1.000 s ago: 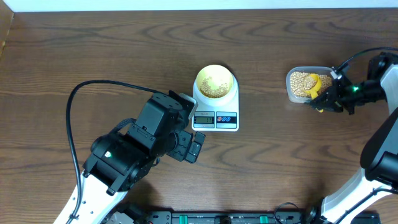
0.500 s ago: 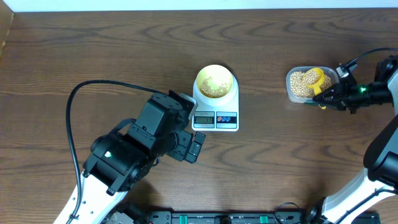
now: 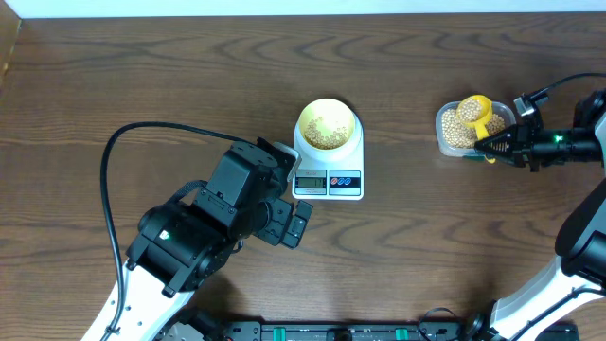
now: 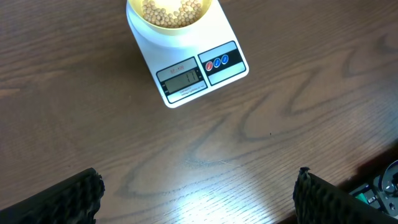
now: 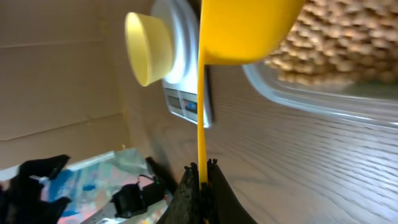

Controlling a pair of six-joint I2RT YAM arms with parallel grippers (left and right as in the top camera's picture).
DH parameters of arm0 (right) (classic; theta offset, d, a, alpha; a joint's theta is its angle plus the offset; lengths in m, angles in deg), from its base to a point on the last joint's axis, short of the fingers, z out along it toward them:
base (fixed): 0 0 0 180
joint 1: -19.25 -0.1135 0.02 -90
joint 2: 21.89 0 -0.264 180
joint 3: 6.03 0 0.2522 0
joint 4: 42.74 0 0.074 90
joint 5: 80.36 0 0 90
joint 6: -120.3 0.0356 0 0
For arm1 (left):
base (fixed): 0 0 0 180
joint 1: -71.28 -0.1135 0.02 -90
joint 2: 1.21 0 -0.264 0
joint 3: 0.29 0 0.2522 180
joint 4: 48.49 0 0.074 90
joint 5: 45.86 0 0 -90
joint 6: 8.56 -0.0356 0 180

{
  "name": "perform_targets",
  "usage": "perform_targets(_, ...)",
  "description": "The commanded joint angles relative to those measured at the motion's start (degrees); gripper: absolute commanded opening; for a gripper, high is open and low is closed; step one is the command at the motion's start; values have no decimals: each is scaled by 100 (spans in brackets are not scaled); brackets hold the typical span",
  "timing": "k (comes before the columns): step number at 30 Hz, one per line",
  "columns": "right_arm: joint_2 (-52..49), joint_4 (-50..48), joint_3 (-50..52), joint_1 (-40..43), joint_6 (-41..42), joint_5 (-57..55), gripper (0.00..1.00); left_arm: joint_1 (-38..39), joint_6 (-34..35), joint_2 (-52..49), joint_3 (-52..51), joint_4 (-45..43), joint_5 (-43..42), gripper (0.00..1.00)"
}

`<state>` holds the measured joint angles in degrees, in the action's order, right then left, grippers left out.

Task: Scoop item into bowl and weigh 50g on scale

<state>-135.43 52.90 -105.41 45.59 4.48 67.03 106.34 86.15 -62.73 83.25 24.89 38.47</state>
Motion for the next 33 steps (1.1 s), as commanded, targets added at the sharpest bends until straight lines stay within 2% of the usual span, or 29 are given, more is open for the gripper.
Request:
perform_targets(1,-24,131,37,35,-487,903,1,-17,33,-22,70,13,9,100)
perform_targets(11,-24,667,28,-227,-1141,1766,1,-17,33,-22,70,13,9,100)
perform_targets(18,-22,970,-260,-831,-1458,1864,1,-17,33,-22,70,13,11,100)
perform_targets(26,-22,1012,-1180,-1681,-1300,1766,1,-17,33,-22,70,15,11,100)
perform_targets(33,-22,894,-2192,-2339,-702,820,1,-17,33,-22,70,15,9,100)
